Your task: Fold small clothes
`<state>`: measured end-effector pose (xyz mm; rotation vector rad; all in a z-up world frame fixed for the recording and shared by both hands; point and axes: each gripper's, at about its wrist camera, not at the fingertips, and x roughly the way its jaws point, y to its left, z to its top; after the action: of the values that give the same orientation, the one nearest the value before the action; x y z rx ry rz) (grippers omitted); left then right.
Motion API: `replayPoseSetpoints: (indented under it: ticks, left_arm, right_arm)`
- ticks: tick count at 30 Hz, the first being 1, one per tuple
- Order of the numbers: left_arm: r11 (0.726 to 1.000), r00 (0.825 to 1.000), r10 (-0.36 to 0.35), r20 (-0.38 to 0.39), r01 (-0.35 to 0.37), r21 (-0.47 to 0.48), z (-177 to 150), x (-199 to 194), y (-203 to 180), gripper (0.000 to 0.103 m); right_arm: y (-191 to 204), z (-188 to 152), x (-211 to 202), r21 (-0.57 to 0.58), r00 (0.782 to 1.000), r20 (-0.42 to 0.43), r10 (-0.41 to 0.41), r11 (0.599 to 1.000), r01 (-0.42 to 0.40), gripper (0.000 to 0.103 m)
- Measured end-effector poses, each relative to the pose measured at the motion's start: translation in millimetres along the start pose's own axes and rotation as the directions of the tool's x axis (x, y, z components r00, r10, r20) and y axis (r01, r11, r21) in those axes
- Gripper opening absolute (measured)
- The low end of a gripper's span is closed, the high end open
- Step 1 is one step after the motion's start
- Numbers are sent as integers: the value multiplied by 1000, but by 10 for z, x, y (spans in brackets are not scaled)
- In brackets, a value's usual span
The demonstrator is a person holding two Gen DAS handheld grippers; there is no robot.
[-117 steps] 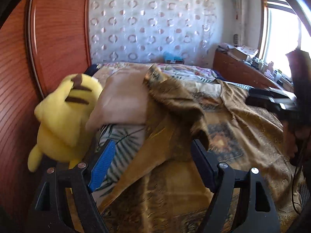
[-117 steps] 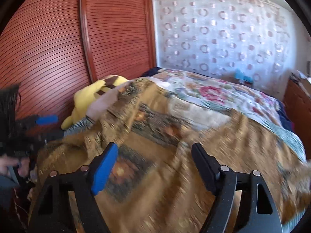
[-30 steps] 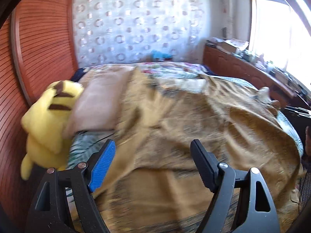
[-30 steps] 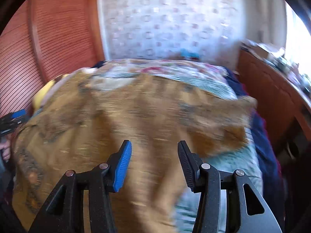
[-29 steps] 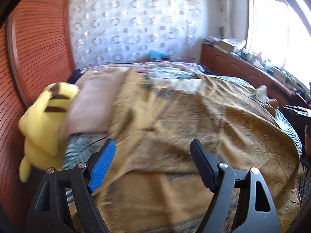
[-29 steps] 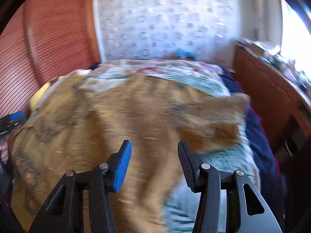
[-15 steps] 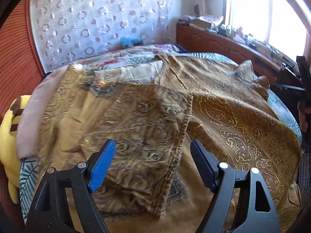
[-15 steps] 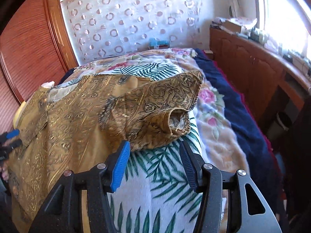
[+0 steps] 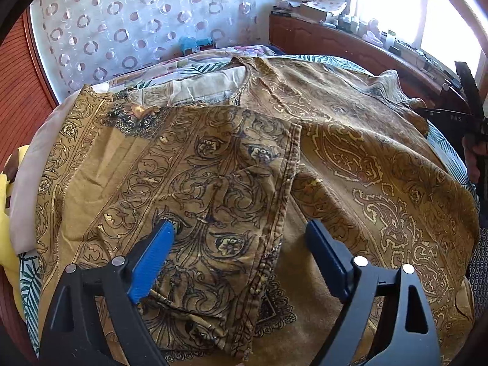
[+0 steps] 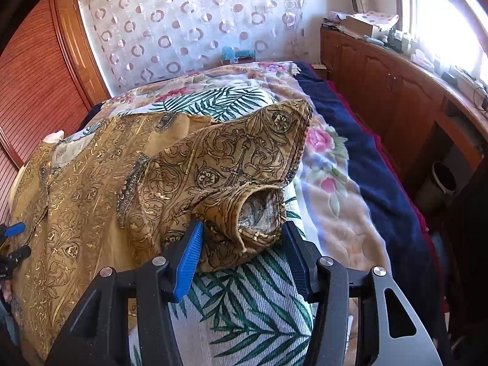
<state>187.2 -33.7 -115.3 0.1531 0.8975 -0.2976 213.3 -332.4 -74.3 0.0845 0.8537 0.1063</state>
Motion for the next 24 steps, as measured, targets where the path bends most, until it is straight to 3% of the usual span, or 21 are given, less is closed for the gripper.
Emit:
replayPoseSetpoints:
  ticks: [3,5,6,9,20,24]
  left_arm:
    - [1000,1000,-1,-1,1,1,3,4,-8,90]
    - [1000,1000,-2,-2,2,0,11,9,-4,90]
    - [1000,1000,1,-2,-1,2,10,7,-6,90]
    - [1000,1000,0,-2,0,1,9,5,2,90]
    - [1000,1000,-6,-7,6,3,16,19,2,93]
    - [1000,1000,-6,-8,6,2,20,20,8,93]
  right_arm:
    - [15,7,11,-26,1000,1,-11,1000,11,51]
    - [37,18,14,-54,999,1,-39,998,39,35]
    - [45,16,8,-63,999,-1,-33,997,33,21]
    - [44,11,-22,-76,1000,-3,-19,997,18,11]
    - [239,44,-444,-117,991,129,-42,992,57,9]
    - [526,143,-640,-153,979,200,37,988,-6,9]
